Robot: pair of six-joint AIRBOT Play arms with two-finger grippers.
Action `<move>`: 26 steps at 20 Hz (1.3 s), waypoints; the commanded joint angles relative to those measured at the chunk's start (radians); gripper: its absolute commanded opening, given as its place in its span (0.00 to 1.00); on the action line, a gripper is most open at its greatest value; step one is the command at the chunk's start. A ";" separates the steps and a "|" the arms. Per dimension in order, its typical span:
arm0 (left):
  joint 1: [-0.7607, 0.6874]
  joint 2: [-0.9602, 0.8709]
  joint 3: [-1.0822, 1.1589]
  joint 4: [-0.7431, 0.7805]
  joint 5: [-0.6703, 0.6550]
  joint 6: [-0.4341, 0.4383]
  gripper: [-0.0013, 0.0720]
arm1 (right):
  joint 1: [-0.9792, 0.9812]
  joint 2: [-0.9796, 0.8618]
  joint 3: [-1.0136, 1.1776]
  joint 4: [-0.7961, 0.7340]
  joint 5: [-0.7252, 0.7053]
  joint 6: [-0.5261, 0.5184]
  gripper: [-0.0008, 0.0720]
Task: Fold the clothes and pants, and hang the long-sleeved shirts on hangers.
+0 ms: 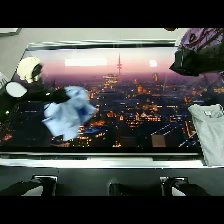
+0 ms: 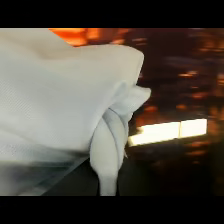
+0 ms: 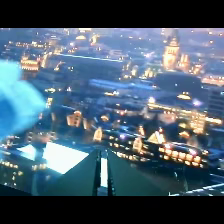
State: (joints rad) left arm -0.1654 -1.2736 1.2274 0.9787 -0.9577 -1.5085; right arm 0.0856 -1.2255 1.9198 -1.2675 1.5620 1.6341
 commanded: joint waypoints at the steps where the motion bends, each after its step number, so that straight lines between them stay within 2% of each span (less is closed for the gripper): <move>1: -0.288 -0.013 0.121 -0.176 0.198 0.045 0.04 | 0.000 0.001 0.000 -0.001 0.008 -0.001 0.14; 3: -0.400 -0.074 0.125 -0.087 0.299 -0.134 0.04 | 0.000 0.001 0.000 -0.001 0.017 -0.008 0.14; 5: -0.447 -0.178 0.124 0.011 0.297 -0.283 0.04 | 0.000 0.001 0.000 -0.007 0.029 -0.008 0.14; 7: -0.453 -0.273 0.125 0.010 0.277 -0.300 0.04 | 0.000 0.001 0.000 -0.019 0.037 -0.008 0.14; 8: -0.446 -0.302 0.126 0.000 0.272 -0.299 0.11 | 0.000 0.001 0.000 -0.027 0.037 -0.008 0.14; 9: -0.432 -0.311 0.126 -0.012 0.266 -0.299 0.49 | 0.000 0.001 0.000 -0.039 0.037 -0.021 0.14; 10: -0.409 -0.300 0.127 -0.014 0.257 -0.299 1.00 | 0.000 0.000 0.000 -0.066 0.037 -0.045 0.17; 12: -0.329 -0.248 0.138 0.006 0.177 -0.261 1.00 | 0.000 0.000 0.000 -0.218 0.033 -0.082 0.53; 13: -0.275 -0.209 0.140 0.029 0.125 -0.241 1.00 | -0.010 -0.001 -0.002 -0.322 0.005 -0.042 0.66; 14: -0.224 -0.171 0.140 0.049 0.076 -0.237 1.00 | -0.066 -0.002 -0.013 -0.320 -0.036 -0.005 0.70; 16: -0.127 -0.101 0.140 0.066 -0.022 -0.189 1.00 | -0.238 -0.013 -0.123 -0.233 -0.108 0.028 0.70; 18: -0.056 -0.053 0.140 0.066 -0.100 -0.154 1.00 | -0.413 -0.047 -0.323 0.037 -0.132 0.029 0.71; 19: -0.033 -0.039 0.140 0.066 -0.124 -0.151 1.00 | -0.483 -0.072 -0.449 0.222 -0.141 -0.009 0.78; 21: -0.013 -0.030 0.140 0.065 -0.139 -0.151 1.00 | -0.541 -0.119 -0.671 0.486 -0.172 -0.144 0.78; 23: -0.017 -0.032 0.140 0.065 -0.138 -0.151 1.00 | -0.529 -0.161 -0.821 0.559 -0.246 -0.247 0.78; 26: -0.018 -0.032 0.140 0.065 -0.138 -0.151 1.00 | -0.455 -0.255 -0.922 0.549 -0.322 -0.327 0.78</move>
State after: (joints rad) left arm -0.1944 -1.3125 1.3663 1.0420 -1.0756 -1.6650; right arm -0.3931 -1.4036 1.1358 -0.8280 1.3216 1.4208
